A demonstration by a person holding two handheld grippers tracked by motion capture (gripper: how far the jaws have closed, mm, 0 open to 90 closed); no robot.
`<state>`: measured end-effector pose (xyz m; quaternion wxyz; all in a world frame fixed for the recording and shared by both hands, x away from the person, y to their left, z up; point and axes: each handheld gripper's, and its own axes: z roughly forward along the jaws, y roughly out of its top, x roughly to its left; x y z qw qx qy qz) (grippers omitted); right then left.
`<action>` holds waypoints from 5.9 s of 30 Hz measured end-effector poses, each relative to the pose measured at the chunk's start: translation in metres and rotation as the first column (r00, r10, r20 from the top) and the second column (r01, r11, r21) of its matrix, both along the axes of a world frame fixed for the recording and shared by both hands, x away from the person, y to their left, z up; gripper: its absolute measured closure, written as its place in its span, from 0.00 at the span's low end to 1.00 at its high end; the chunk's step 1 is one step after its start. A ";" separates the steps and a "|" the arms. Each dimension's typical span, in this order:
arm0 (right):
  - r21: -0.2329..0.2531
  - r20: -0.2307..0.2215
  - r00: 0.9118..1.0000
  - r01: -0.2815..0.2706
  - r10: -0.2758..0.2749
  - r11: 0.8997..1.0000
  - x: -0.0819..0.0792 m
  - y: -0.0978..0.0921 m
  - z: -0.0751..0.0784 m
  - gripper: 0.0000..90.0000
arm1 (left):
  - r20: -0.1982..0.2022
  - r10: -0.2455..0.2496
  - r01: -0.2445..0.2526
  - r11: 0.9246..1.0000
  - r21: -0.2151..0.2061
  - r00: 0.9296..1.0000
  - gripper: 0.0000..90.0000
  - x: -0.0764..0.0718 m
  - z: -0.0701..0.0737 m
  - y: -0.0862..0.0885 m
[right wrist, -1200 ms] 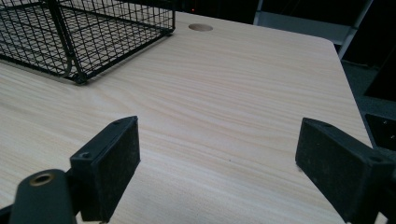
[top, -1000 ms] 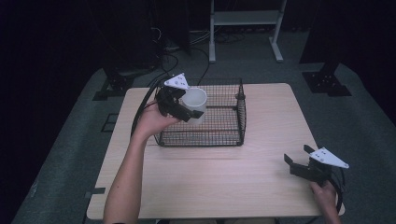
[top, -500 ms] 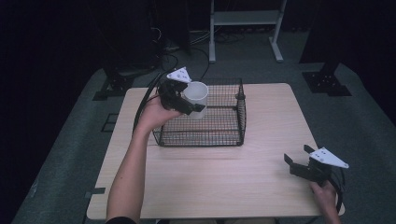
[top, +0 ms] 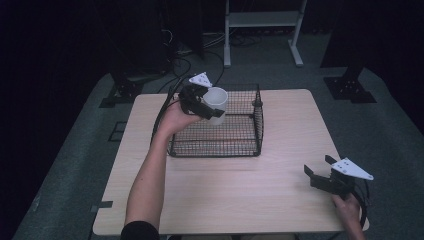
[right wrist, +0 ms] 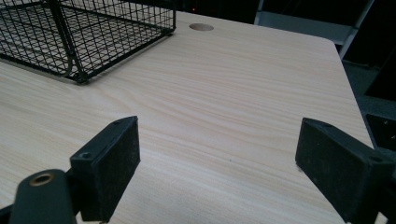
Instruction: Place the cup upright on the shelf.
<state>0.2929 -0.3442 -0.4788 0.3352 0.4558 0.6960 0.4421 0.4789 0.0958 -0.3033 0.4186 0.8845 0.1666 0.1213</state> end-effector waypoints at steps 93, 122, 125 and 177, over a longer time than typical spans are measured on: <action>0.019 0.001 1.000 -0.004 0.004 1.000 0.000 -0.002 0.000 0.14 | -0.185 -0.024 0.037 0.997 0.065 0.983 0.23 0.061 -0.093 -0.033; 0.024 -0.001 1.000 0.003 -0.003 1.000 0.000 -0.002 0.000 0.14 | -0.182 -0.031 0.066 0.979 0.192 0.983 0.23 0.057 -0.107 -0.039; 0.023 0.000 1.000 0.003 -0.003 1.000 0.000 -0.002 0.000 0.14 | -0.186 -0.031 0.068 0.979 0.192 0.982 0.22 0.057 -0.107 -0.039; 0.018 -0.002 1.000 0.000 0.000 1.000 0.000 -0.002 0.000 0.15 | -0.042 -0.020 0.024 0.996 0.091 0.999 0.09 0.013 -0.048 -0.013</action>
